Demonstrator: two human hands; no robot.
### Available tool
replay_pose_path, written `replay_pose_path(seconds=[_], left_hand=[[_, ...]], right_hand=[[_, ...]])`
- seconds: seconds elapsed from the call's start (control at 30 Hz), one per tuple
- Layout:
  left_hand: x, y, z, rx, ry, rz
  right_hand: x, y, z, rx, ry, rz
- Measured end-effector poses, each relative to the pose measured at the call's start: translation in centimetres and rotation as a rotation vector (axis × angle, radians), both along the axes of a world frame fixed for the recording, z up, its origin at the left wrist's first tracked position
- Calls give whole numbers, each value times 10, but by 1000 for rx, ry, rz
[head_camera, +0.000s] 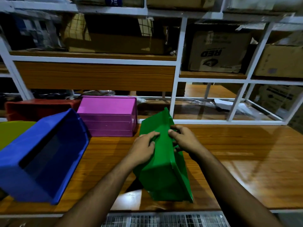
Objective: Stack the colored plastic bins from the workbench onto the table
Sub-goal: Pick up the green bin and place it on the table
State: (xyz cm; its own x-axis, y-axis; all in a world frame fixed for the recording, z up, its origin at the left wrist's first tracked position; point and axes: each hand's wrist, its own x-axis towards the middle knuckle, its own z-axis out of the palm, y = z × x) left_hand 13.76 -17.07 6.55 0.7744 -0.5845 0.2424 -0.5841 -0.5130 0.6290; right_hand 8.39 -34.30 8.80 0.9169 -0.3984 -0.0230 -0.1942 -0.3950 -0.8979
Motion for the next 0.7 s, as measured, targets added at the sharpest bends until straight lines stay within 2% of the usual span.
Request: replay_pose_path(seconds=[0.03, 0.1, 0.2, 0.3, 0.43, 0.6, 0.7], left_hand=[[2, 4, 1, 4, 12, 32], [5, 13, 4, 4, 78, 84], [12, 25, 9, -69, 224, 146], [28, 39, 7, -135, 343, 235], [45, 56, -9, -184, 435, 286], [54, 73, -50, -83, 479, 332], [58, 76, -68, -107, 461, 348]], right_hand=[[0, -4, -3, -42, -15, 1], [-3, -18, -10, -270, 28, -36], [-12, -29, -25, -456, 316, -40], [-21, -26, -38, -466, 542, 53], [-21, -17, -53, -293, 465, 63], [-14, -12, -56, -369, 392, 63], [-10, -10, -55, -429, 401, 83]])
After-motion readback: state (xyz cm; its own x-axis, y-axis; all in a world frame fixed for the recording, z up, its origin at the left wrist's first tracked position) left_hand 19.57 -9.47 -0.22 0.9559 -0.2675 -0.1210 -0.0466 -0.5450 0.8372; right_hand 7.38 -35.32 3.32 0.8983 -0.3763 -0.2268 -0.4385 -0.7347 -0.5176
